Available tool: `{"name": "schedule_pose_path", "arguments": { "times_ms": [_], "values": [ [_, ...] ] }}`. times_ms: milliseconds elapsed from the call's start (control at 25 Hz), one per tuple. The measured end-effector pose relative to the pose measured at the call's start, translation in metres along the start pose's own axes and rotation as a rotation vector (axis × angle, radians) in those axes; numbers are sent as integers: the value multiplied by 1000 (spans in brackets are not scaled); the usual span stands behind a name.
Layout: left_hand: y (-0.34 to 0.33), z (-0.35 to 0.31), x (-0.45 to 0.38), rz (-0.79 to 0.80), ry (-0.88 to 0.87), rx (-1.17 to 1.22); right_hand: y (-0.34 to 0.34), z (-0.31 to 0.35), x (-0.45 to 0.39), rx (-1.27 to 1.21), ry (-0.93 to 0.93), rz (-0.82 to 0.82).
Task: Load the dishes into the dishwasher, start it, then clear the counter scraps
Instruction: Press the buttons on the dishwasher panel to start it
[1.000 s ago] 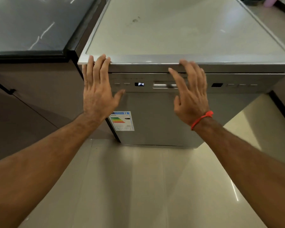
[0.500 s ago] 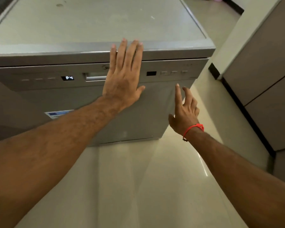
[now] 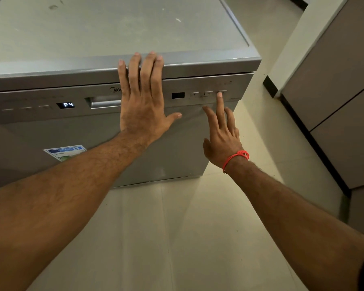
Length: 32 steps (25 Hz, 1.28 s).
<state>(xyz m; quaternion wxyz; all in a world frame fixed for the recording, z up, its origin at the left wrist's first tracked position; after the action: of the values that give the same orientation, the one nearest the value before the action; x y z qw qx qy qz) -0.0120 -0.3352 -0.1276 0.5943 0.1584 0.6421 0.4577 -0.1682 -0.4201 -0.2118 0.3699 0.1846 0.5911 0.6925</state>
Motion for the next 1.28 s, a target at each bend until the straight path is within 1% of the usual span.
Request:
{"name": "schedule_pose_path", "arguments": {
  "times_ms": [520, 680, 760, 840, 920, 1000, 1280],
  "values": [
    [-5, 0, -3, -46, 10, 12, -1, -7, -4, 48, -91, -99],
    [-8, -1, -4, -56, 15, 13, 7, -7, -6, -49, -62, -87],
    [-9, -1, -5, -47, 20, 13, 18, -6, -6, -69, -83, -97],
    [-7, -2, -3, -21, 22, -1, 24, -1, -6, -33, -86, -64],
    [-2, -4, -1, 14, 14, -2, 17, 6, 0, 49, -34, 24],
    [3, -4, 0, 53, 8, 5, 10, 8, 7, 81, -16, 122],
    [12, -4, 4, 117, 0, 40, 0, 17, 29, 10, -21, 205]
  ]
}}
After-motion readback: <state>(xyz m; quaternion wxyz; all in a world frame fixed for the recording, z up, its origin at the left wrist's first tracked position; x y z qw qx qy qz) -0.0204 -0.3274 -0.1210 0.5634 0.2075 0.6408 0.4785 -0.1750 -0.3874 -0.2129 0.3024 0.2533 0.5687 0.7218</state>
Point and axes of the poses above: each hand's wrist, its own x-axis away from the middle knuckle, its own y-axis out of the back of the hand, z = x × y, the point moved 9 cm from there along -x, towards the middle knuckle, and after that the axes turned 3 degrees about x, right-handed, at the moved point
